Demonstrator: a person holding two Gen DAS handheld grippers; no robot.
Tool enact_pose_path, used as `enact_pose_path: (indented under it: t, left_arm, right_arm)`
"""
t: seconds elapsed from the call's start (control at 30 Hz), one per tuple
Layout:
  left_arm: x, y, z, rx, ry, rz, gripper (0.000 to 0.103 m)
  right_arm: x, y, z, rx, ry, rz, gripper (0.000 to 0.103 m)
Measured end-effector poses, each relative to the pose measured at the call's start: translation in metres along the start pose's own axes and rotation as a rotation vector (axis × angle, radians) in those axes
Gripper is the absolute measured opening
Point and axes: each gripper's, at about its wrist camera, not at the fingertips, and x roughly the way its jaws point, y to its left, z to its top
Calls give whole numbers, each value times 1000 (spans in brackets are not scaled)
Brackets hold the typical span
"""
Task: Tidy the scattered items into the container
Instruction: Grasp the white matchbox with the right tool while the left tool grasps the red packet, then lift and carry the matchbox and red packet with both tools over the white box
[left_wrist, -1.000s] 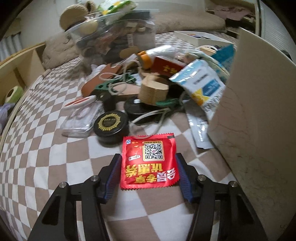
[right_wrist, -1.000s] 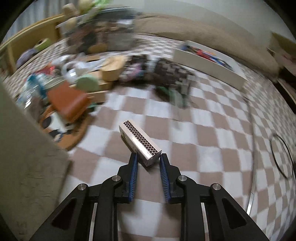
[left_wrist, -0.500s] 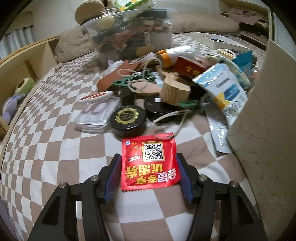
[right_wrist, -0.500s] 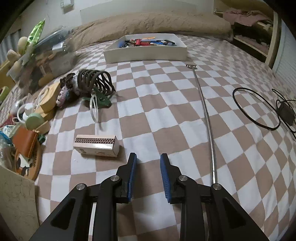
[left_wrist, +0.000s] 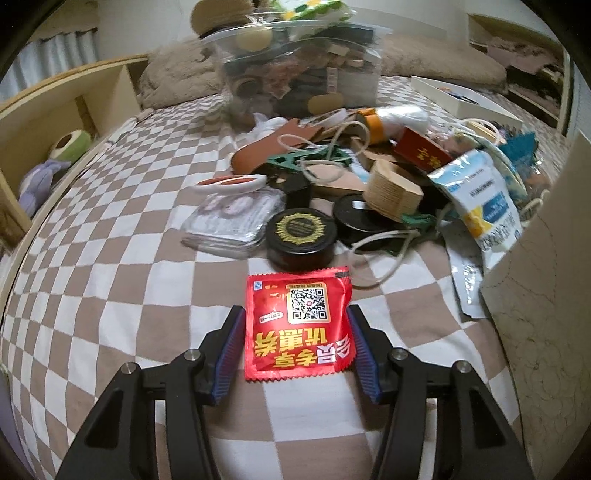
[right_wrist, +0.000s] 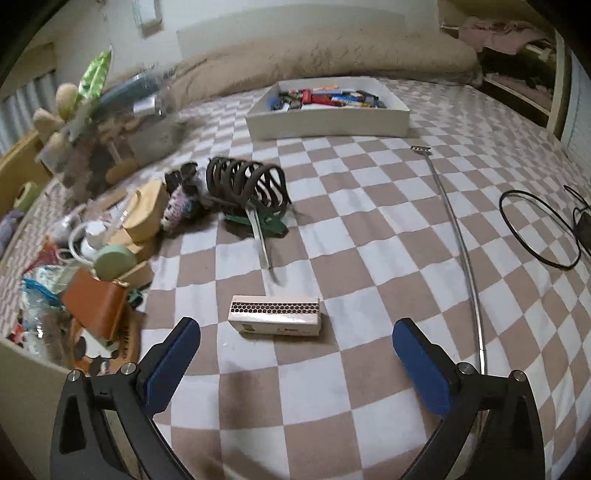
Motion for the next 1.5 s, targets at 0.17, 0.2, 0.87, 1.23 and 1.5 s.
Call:
enact_pose_path:
  t: [0.17, 0.2, 0.87, 1.23, 1.5]
  left_arm:
    - [1, 5, 0, -25, 1, 5, 55]
    - [1, 6, 0, -30, 1, 10, 55]
    - [7, 15, -1, -72, 40, 45, 84]
    - [-3, 23, -1, -113, -6, 25, 48]
    - [-25, 24, 8, -108, -73, 95, 40]
  right_arm:
    - [9, 1, -5, -13, 26, -22, 103]
    - [10, -1, -4, -2, 31, -19, 103]
    - [12, 14, -8, -59, 45, 20, 57]
    - [-9, 15, -9, -56, -5, 38, 57]
    - [-42, 6, -11, -20, -93, 59, 57]
